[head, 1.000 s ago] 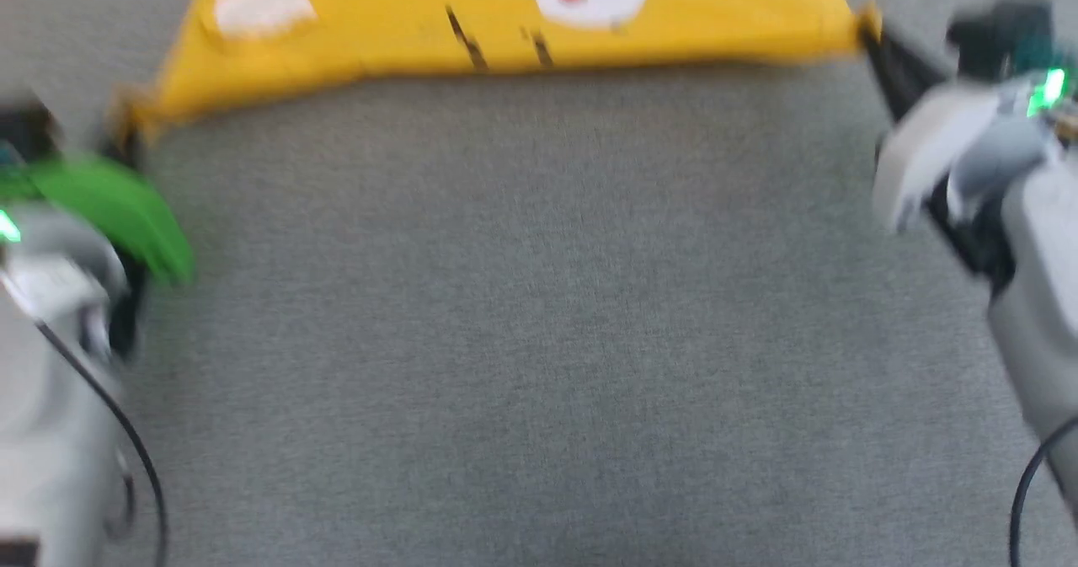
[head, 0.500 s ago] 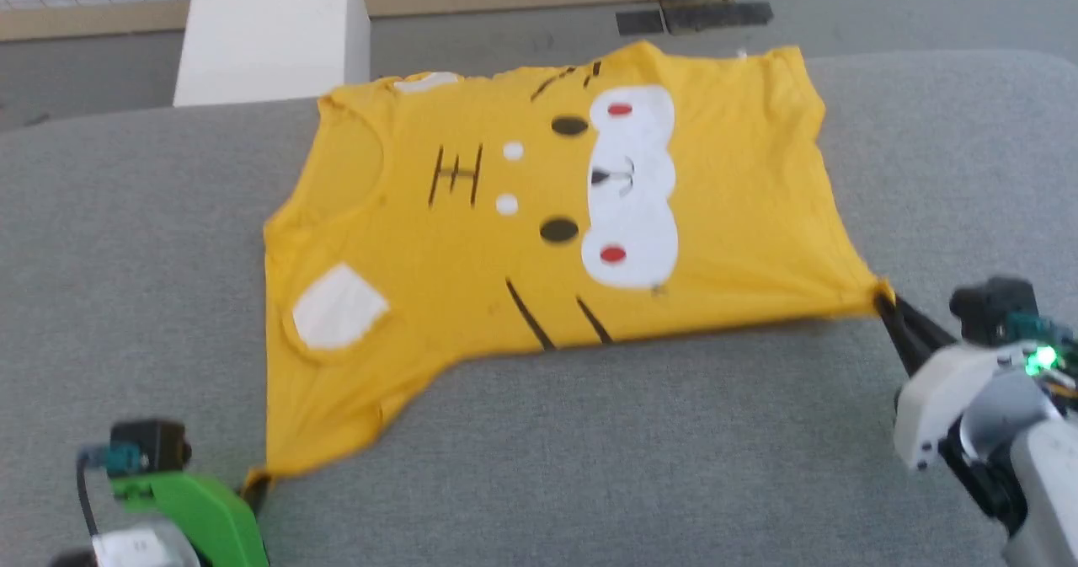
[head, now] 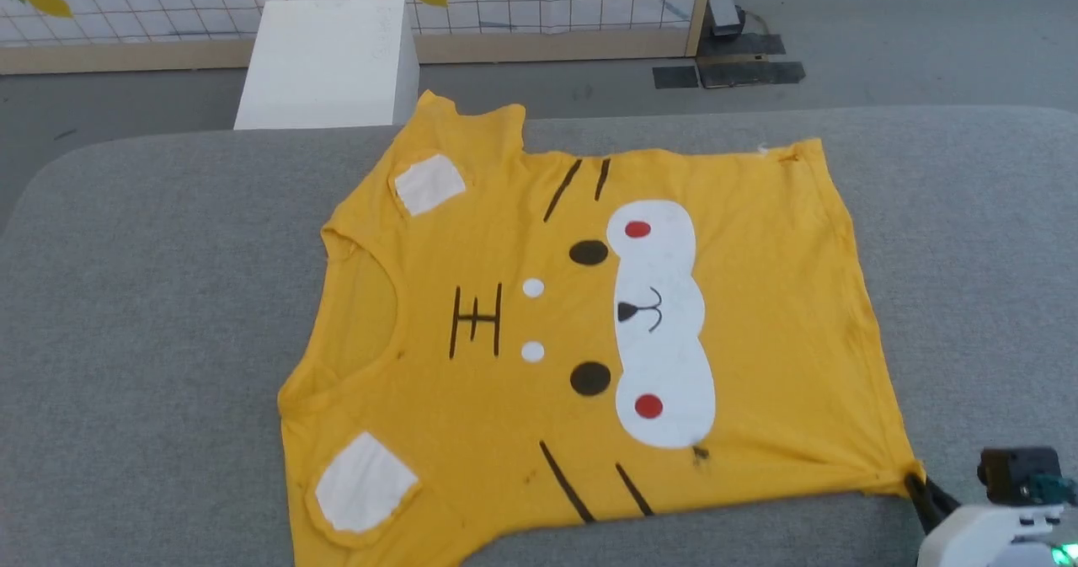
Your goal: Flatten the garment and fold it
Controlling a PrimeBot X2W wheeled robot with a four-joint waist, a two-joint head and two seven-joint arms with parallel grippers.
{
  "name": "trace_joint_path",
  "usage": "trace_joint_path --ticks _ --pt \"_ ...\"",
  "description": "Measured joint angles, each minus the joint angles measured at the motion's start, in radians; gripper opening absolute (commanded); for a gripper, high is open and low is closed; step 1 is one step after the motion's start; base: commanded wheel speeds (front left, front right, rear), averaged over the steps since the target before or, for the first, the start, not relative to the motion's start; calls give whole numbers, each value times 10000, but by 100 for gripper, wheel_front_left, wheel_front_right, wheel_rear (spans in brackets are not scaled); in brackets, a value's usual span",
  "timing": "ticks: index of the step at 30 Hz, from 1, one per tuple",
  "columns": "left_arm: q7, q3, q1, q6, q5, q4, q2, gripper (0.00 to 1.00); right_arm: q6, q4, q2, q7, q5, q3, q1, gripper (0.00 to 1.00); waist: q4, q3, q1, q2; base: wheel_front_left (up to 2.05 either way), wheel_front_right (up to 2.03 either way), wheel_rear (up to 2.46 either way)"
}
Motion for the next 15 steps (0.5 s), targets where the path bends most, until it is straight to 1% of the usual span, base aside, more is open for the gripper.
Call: trace_joint_path --ticks 1,2,3,6,7,9,13,15 --pt "6 -21 79 35 77 -63 33 0 0 -86 151 19 0 -140 141 0 8 -19 0 0 0 0 0" --pt "-290 42 120 113 198 -153 -17 0 0 -194 320 36 -2 -278 296 0 16 -48 0 0 0 0 0" --pt "-648 105 105 98 282 -270 -107 0 0 -305 497 -31 -4 -422 447 0 25 -79 0 0 0 0 0" --pt "-1611 65 -57 -115 725 -355 -280 0 0 -548 871 -523 -46 -644 649 0 42 -135 0 0 0 0 0" --pt "-1971 54 -160 -178 909 -345 -309 0 0 -585 930 -767 -102 -652 679 0 46 -143 0 0 0 0 0" --pt "-3085 42 -623 -345 1505 -313 -437 0 0 -671 1034 -1492 -196 -654 701 0 47 -140 0 0 0 0 0" --pt "-4978 -111 -1725 -736 2468 -17 -704 0 -2 -731 1072 -2638 -330 -255 669 0 42 -99 0 0 0 0 0" --pt "-5607 -176 -2225 -888 2801 303 -748 0 -2 -732 1020 -2987 -360 -2 520 0 23 -65 0 0 0 0 0"
